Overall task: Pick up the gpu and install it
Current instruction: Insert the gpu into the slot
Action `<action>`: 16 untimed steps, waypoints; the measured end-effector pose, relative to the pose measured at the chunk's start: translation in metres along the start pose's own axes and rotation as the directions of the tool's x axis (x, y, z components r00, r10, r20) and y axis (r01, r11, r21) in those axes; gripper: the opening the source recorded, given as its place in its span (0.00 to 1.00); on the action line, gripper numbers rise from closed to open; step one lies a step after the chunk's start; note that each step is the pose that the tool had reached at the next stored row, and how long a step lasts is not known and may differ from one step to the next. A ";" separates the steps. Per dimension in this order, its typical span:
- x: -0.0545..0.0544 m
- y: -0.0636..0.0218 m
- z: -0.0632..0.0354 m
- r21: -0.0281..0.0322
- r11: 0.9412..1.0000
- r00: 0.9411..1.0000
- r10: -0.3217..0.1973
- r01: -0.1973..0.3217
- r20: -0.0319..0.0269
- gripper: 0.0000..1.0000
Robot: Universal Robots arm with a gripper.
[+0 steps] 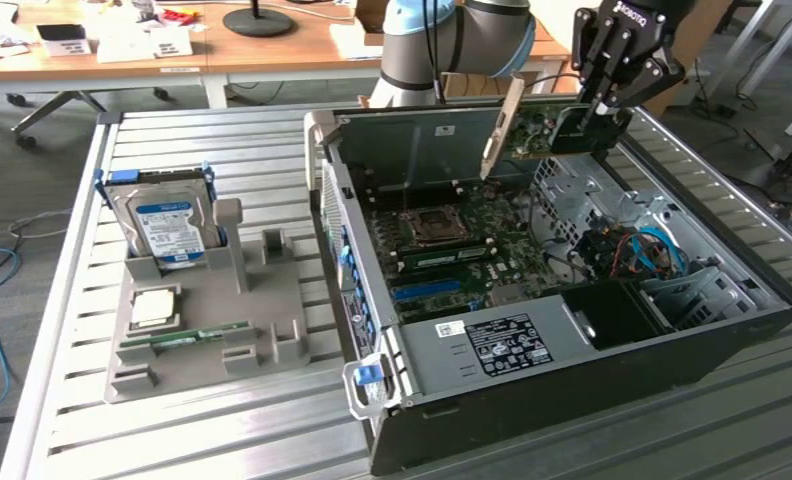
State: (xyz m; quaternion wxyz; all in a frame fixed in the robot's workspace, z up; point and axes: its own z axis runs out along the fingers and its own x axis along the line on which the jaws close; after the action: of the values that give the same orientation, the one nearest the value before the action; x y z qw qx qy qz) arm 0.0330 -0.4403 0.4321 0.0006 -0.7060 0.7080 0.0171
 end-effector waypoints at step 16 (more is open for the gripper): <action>0.000 0.0000 0.0001 -0.002 0.998 0.998 -0.065 0.065 -0.001 0.27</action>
State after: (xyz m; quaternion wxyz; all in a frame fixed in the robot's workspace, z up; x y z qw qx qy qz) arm 0.0330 -0.4403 0.4321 0.0000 -0.7288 0.6845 0.0171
